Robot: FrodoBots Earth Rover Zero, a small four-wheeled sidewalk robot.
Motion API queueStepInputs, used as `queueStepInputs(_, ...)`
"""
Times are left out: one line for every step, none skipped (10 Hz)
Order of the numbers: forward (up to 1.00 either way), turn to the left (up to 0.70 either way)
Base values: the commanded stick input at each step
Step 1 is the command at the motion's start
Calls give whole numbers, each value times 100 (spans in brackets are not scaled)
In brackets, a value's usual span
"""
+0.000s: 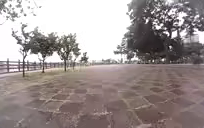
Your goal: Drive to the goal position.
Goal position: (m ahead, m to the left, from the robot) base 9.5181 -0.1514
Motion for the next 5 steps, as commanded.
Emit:
queueStepInputs(100,0)
queueStepInputs(100,0)
queueStepInputs(100,0)
queueStepInputs(100,0)
queueStepInputs(100,0)
